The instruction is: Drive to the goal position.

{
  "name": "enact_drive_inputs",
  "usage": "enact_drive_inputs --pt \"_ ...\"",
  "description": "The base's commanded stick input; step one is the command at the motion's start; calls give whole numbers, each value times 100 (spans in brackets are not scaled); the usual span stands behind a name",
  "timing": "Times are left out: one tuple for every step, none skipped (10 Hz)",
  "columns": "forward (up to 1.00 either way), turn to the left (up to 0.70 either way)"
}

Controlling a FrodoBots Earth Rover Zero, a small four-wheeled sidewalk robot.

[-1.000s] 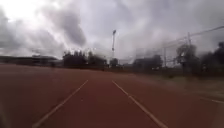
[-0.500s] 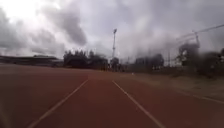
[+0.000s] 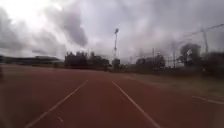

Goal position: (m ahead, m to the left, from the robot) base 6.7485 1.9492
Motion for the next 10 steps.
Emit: enact_drive_inputs --pt "85 0" --pt "85 0" --pt "85 0" --pt "85 0" --pt "85 0" --pt "85 0" --pt "85 0" --pt "85 0" --pt "85 0" --pt "85 0"
